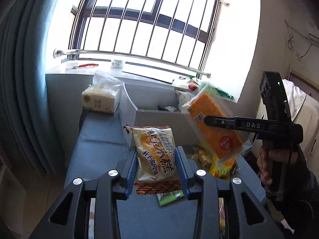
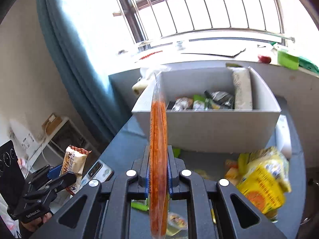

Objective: Organize snacks
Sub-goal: 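Grasp the cookie packet with the left gripper while the right grasps the orange cake packet, both into box, then grasp the green packet with the left gripper while the right grasps a jelly cup, both into box, then grasp the yellow noodle bag with the right gripper while the left grasps the clear jelly cup, then drop the jelly cup into the white box with the left gripper while the right drops the noodle bag in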

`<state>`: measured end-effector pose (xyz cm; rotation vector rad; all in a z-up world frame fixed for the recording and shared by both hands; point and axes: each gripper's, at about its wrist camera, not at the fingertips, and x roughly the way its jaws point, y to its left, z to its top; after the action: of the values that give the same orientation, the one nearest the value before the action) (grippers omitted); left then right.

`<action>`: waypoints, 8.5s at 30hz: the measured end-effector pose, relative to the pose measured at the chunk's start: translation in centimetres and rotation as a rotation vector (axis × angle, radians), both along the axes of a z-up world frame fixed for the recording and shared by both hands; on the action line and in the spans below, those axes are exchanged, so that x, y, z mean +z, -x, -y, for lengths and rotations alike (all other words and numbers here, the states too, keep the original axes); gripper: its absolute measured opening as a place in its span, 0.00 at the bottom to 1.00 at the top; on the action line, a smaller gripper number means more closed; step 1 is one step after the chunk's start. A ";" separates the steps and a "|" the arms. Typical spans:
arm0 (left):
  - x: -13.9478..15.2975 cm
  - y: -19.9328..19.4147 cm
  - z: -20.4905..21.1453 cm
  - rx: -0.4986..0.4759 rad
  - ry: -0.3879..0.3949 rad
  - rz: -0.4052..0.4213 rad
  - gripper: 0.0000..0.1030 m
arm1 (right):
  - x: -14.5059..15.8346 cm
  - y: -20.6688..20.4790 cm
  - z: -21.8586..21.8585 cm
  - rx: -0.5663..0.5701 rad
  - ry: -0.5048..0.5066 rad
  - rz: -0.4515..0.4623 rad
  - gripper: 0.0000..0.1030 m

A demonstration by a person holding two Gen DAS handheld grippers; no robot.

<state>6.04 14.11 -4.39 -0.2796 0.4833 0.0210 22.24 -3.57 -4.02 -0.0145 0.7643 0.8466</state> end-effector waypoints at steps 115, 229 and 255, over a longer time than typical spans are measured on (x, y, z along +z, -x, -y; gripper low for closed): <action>-7.9 -8.5 6.0 0.068 -0.130 -0.306 0.61 | -3.8 4.7 12.5 -0.011 -0.139 0.016 0.47; -5.6 -5.1 11.0 -0.117 -0.078 -0.152 0.46 | -5.1 6.4 16.2 -0.093 -0.098 0.084 0.45; 4.0 -23.9 -1.2 0.127 -0.046 -0.117 1.00 | 3.2 -16.6 1.2 -0.216 -0.100 0.051 1.00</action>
<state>29.95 15.32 -0.43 -0.2646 0.5796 0.1727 38.89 -4.73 -0.85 0.1333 0.6619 0.6749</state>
